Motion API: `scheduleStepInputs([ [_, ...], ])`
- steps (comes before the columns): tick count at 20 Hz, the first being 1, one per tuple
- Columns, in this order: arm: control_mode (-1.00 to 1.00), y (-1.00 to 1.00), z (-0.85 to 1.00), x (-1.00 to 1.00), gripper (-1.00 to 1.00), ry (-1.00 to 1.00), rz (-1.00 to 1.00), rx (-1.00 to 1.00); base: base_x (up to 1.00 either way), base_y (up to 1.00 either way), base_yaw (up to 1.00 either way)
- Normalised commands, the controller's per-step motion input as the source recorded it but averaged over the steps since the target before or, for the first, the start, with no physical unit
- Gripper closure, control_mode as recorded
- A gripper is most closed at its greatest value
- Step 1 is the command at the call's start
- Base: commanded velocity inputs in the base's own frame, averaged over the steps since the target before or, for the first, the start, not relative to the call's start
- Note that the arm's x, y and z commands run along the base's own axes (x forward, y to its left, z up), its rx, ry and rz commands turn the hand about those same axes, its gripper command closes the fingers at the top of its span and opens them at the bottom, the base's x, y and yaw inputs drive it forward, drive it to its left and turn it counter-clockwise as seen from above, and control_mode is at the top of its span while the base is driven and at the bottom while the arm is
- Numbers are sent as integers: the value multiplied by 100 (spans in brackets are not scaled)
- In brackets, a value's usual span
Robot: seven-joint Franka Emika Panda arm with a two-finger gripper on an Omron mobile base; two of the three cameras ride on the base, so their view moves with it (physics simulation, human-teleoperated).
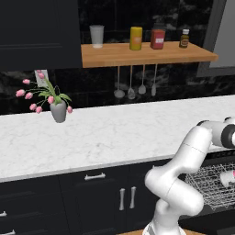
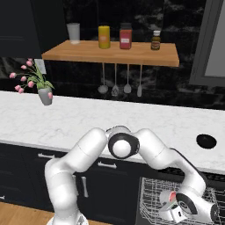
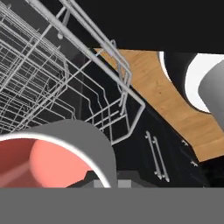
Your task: Pick up the cup and bowl from the counter, place them in the dishwasher, and close the dishwasher door.
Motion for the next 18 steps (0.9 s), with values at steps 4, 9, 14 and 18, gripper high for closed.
scheduleStepInputs([
  [4,-100,15,-20,19,100,-6,-15,0,0,0,0],
  [9,-100,23,-1,45,-100,0,-19,0,0,0,0],
  [14,-100,1,0,49,-100,0,-18,0,0,0,0],
  [18,-100,-4,0,24,-100,0,-15,0,0,0,0],
])
